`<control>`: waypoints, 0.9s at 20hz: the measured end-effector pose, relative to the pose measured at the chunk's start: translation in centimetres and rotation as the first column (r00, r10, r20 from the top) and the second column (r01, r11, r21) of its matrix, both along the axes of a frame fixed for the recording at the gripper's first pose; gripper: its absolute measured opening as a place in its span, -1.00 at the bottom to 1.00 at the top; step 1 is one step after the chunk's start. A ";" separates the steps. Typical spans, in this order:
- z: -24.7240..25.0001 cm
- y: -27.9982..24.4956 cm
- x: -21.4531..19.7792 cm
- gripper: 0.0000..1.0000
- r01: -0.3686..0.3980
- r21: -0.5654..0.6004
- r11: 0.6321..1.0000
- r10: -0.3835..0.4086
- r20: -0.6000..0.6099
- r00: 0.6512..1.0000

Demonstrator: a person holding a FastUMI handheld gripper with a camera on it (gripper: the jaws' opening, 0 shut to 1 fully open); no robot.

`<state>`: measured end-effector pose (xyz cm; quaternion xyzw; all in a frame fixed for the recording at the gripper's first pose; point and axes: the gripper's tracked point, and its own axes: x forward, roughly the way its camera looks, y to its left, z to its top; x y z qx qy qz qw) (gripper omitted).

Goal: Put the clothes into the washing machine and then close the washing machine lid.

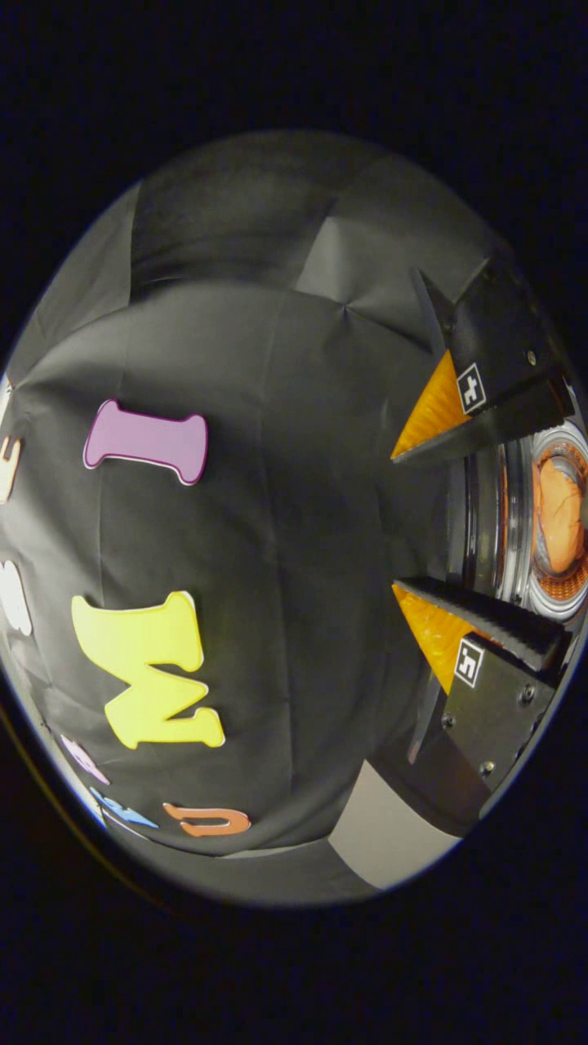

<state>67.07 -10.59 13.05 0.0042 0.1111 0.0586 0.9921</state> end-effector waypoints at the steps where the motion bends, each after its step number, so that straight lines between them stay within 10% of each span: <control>1: 0.1 -0.1 -0.3 0.71 -0.001 0.002 1.000 0.001 0.011 1.000; 18: -1.5 -0.5 -5.8 0.71 -0.005 -0.003 1.000 0.006 0.109 0.994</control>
